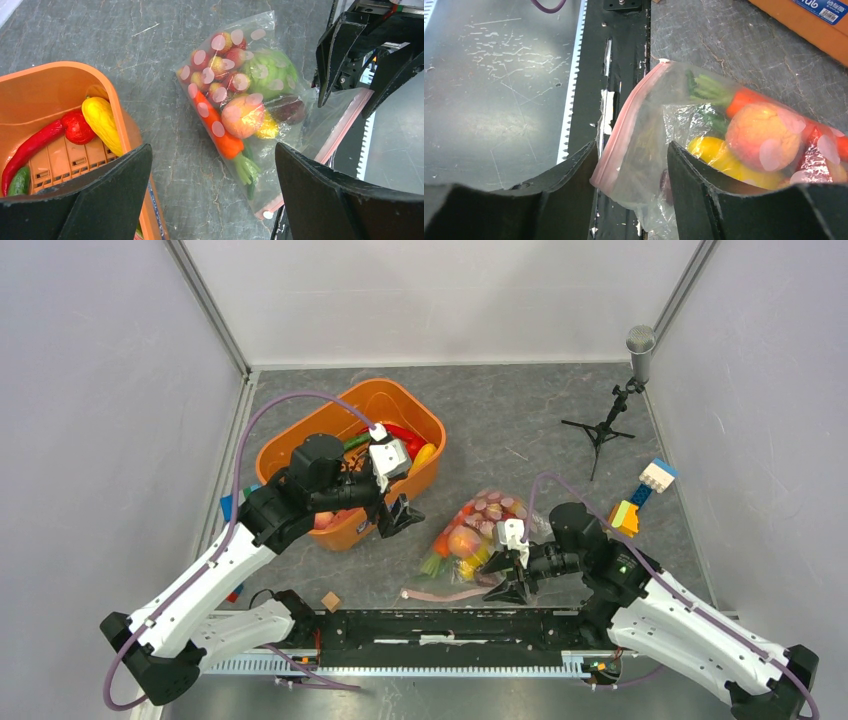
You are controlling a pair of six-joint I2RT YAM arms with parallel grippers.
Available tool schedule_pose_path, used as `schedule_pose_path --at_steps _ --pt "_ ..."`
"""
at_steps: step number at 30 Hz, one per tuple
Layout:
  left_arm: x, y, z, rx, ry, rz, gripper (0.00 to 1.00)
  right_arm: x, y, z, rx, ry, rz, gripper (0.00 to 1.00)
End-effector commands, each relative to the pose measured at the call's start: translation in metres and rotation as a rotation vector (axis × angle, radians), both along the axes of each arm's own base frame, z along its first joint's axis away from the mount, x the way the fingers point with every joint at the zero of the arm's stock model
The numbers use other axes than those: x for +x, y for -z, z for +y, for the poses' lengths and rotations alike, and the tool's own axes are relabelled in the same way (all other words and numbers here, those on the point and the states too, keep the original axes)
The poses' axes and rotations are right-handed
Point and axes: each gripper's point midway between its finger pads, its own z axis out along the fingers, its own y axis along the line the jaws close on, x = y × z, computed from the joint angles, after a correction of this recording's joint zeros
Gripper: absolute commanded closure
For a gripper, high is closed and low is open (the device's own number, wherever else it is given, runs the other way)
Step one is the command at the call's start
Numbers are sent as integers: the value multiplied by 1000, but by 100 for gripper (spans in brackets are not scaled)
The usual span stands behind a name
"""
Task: Place the food in the zip-top bag and seal the zipper
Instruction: Place the zipper food storage bag at the center of the board.
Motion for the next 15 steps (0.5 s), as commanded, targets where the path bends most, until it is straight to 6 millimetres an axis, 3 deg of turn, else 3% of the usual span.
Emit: schedule_pose_path --at_steps 1,8,15 --pt "-3 0 -1 -3 19 4 2 -1 -22 4 51 -37 -49 41" --pt "-3 2 -1 8 25 7 2 -5 -23 6 60 -66 -43 36" --pt "0 2 1 10 5 0 1 -8 -64 11 201 -93 -122 22"
